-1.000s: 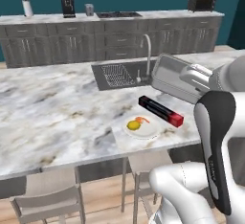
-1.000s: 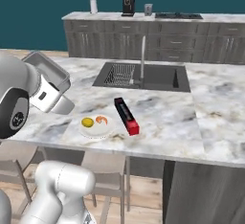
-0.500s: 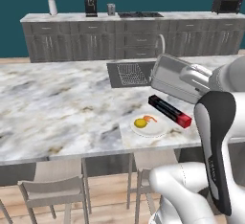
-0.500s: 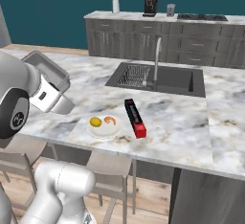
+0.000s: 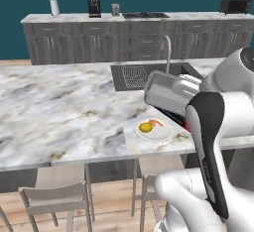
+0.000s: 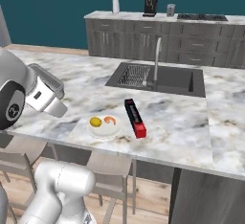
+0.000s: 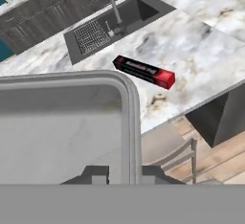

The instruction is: Retrieve the tupperware and aluminum foil from the cabinet and place them on the dining counter near the plate with lemon and shrimp to prepare for storing leftovers.

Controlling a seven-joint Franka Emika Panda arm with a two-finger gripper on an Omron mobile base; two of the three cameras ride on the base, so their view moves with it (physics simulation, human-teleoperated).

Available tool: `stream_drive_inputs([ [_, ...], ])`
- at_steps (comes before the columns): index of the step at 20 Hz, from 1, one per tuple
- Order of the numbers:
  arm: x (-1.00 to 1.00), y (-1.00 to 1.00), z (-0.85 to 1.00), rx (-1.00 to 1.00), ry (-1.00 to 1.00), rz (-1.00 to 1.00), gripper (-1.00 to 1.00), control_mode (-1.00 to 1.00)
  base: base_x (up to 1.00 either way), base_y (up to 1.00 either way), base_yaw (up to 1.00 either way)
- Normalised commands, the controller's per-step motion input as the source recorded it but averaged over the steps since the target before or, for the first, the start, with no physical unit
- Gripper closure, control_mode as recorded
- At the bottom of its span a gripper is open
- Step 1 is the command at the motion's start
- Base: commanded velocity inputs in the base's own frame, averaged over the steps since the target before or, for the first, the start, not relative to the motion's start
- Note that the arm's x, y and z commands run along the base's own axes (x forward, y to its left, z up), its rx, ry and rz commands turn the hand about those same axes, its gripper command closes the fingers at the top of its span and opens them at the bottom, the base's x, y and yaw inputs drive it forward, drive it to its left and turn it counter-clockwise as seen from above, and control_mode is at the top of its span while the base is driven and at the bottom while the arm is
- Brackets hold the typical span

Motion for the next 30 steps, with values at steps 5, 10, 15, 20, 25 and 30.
stream_drive_inputs([
  [5, 0.06, 0.45, -0.39, 0.0, 0.14, -0.04, 1.0, -1.0, 0.0, 0.0, 0.0],
  [10, 0.08, 0.28, -0.43, 0.0, 0.02, -0.2, 1.0, -1.0, 0.0, 0.0, 0.0],
  [15, 0.28, 0.16, -0.57, 0.02, -0.02, -0.26, 1.0, -1.0, 0.0, 0.0, 0.0],
  [20, 0.41, 0.2, -0.56, 0.15, -0.03, -0.2, 1.0, -1.0, 0.0, 0.0, 0.0],
  [25, 0.41, 0.29, -0.39, 0.21, 0.0, -0.15, 1.0, -1.0, 0.0, 0.0, 0.0],
  [30, 0.35, 0.35, -0.29, 0.15, 0.01, -0.13, 1.0, -1.0, 0.0, 0.0, 0.0],
])
